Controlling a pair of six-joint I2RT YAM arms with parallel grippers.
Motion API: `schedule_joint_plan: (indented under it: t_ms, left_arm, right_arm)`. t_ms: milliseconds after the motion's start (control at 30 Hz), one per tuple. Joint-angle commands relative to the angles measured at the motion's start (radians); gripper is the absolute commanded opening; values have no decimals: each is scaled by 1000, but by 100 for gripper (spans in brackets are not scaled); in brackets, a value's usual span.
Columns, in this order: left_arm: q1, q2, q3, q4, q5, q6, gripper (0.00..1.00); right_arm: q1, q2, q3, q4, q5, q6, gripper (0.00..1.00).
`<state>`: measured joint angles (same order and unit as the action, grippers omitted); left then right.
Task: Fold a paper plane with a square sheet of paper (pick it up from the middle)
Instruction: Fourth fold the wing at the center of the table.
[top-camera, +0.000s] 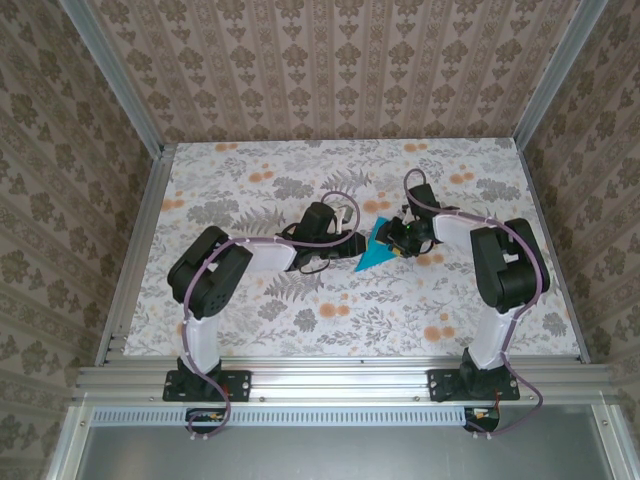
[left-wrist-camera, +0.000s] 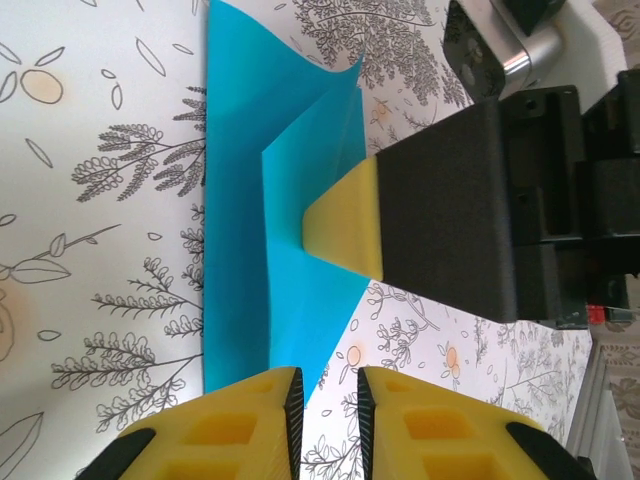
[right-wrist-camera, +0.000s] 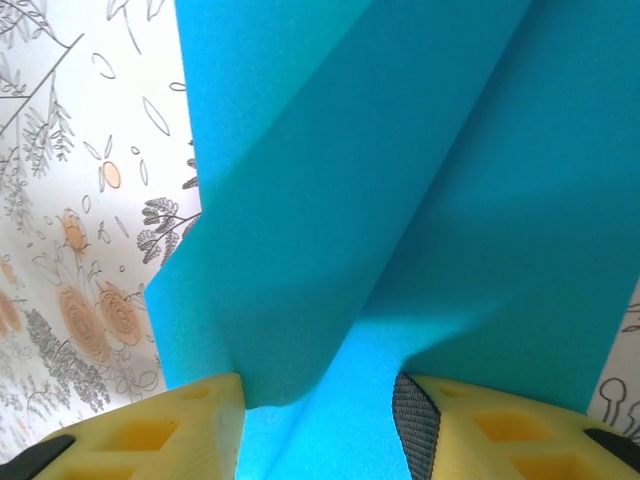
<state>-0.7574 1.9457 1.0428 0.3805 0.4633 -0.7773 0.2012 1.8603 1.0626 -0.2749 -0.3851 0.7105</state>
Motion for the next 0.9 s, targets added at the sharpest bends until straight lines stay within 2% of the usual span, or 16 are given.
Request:
schedule_joint_plan:
  t_ms: [0, 500, 867]
  left_arm:
    - [-3, 5, -1, 42, 30, -14, 23]
    - [-16, 78, 68, 3, 46, -6, 14]
    - [-15, 61, 54, -9, -3, -7, 11]
  right_arm:
    - [6, 84, 1, -185, 165, -1, 47]
    - [49, 158, 99, -327, 242, 3, 39]
    - [71, 217, 153, -386, 267, -4, 43]
